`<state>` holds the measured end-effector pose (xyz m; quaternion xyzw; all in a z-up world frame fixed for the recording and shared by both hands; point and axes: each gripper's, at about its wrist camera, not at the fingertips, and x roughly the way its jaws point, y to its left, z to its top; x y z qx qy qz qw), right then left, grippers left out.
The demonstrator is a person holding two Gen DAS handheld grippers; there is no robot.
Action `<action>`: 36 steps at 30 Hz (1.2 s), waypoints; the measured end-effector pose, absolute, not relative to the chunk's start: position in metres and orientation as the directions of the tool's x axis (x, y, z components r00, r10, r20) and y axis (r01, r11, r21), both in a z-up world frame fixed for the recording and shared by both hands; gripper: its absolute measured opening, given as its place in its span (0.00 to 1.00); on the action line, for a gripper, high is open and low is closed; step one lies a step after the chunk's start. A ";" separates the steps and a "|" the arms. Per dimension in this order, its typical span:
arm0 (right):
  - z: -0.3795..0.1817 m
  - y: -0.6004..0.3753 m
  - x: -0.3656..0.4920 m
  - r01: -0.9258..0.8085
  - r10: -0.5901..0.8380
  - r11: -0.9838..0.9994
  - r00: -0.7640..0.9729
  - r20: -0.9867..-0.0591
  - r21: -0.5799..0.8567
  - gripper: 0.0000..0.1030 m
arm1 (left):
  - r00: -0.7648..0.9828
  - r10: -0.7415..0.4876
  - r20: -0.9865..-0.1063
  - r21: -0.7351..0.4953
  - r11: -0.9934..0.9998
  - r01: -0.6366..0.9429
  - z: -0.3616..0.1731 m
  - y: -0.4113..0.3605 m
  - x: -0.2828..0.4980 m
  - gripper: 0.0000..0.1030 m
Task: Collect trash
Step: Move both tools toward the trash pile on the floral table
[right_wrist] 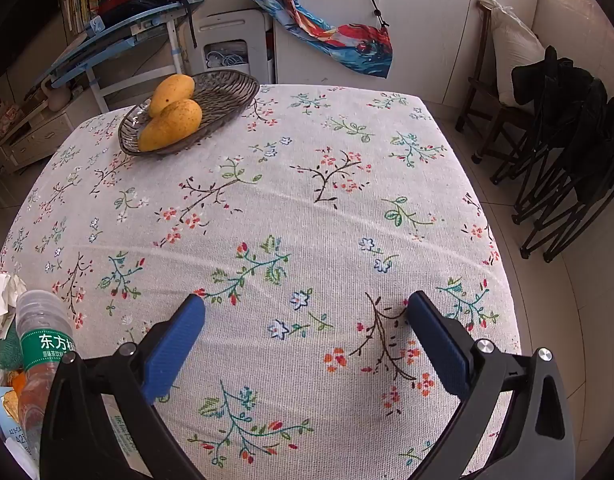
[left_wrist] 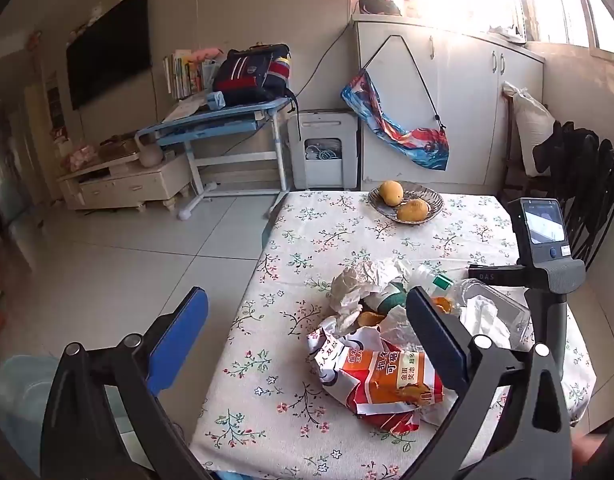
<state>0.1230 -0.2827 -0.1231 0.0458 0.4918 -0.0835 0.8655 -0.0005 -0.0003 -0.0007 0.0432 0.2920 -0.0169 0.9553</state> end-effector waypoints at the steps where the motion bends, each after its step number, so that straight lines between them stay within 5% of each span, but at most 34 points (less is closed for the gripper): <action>1: -0.123 -0.283 0.123 0.189 -0.099 0.982 0.502 -0.859 -0.003 0.93 | 0.830 -0.010 -0.558 0.075 0.995 0.063 -0.001 0.000 -0.001 0.93; 27: -0.112 -0.292 0.115 0.209 -0.129 0.978 0.478 -0.869 -0.030 0.93 | 0.803 -0.026 -0.596 0.065 0.995 0.080 -0.010 -0.004 0.010 0.93; 36: -0.015 -0.275 0.027 0.173 -0.099 0.984 0.729 -0.678 0.042 0.93 | 0.825 -0.009 -0.566 0.092 0.993 0.075 -0.003 0.003 -0.018 0.93</action>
